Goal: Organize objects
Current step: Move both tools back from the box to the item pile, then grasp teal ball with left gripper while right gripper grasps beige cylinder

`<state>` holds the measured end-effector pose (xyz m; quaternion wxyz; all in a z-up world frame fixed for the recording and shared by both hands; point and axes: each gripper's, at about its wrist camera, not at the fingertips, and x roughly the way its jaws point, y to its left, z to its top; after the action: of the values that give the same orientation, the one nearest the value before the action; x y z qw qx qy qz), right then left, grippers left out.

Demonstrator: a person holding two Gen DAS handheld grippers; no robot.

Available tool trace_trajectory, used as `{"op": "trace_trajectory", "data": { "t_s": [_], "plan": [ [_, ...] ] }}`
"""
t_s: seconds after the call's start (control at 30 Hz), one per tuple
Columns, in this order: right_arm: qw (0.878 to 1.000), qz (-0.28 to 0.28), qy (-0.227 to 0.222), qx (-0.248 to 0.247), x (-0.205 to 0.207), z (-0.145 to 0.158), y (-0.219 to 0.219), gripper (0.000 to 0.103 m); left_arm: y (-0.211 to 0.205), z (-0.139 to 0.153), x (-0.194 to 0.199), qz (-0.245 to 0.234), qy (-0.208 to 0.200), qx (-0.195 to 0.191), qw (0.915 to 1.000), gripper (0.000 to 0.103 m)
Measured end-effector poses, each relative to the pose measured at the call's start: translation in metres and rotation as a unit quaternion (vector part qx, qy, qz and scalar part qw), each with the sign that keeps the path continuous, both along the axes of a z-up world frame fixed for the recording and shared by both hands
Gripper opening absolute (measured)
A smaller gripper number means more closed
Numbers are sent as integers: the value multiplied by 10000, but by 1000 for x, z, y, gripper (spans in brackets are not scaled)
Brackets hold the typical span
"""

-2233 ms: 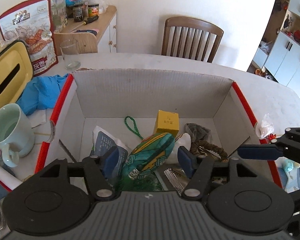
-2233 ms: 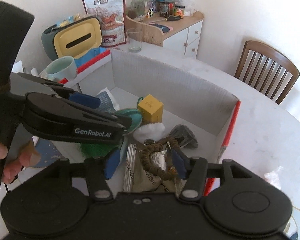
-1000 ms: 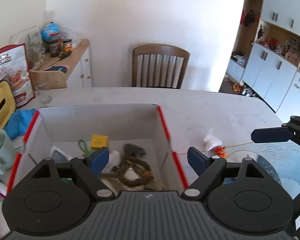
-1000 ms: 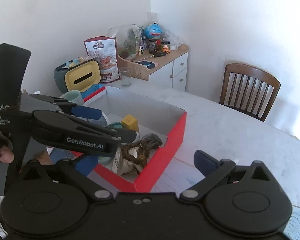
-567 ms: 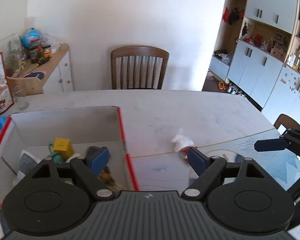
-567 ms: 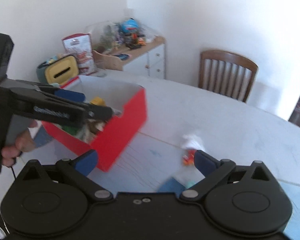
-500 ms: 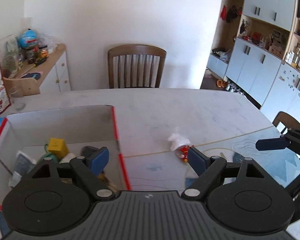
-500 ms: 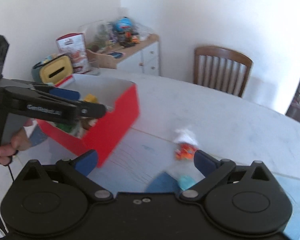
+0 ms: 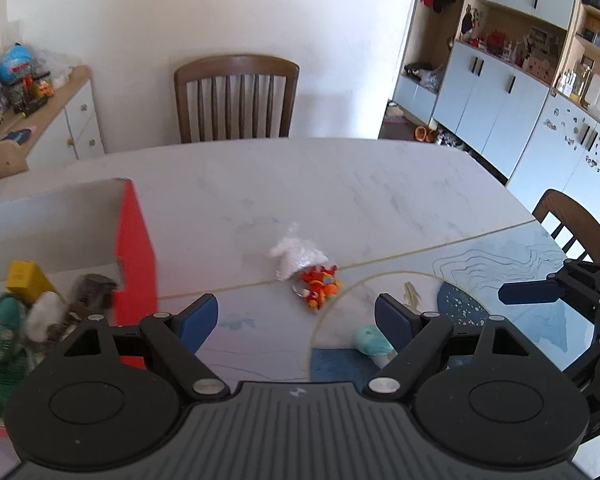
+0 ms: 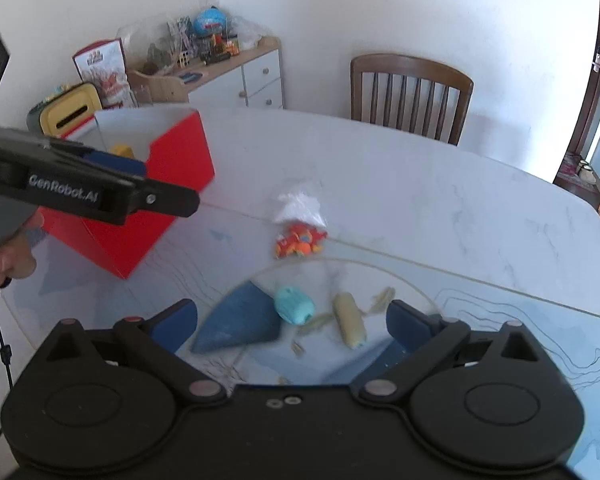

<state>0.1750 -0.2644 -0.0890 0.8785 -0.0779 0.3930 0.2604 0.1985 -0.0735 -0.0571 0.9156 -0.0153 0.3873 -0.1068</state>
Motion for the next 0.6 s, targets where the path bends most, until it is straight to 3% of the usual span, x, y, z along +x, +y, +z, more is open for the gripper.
{"op": "trace_trajectory", "data": {
  "t_s": [0.43, 0.6],
  "plan": [
    [9989, -62, 429, -151, 46, -49, -43, 78, -49, -63, 9, -479, 315, 21, 9984, 86],
    [9980, 162, 591, -136, 62, -62, -49, 67, -70, -83, 4, -688, 202, 332, 9969, 86]
  ]
}}
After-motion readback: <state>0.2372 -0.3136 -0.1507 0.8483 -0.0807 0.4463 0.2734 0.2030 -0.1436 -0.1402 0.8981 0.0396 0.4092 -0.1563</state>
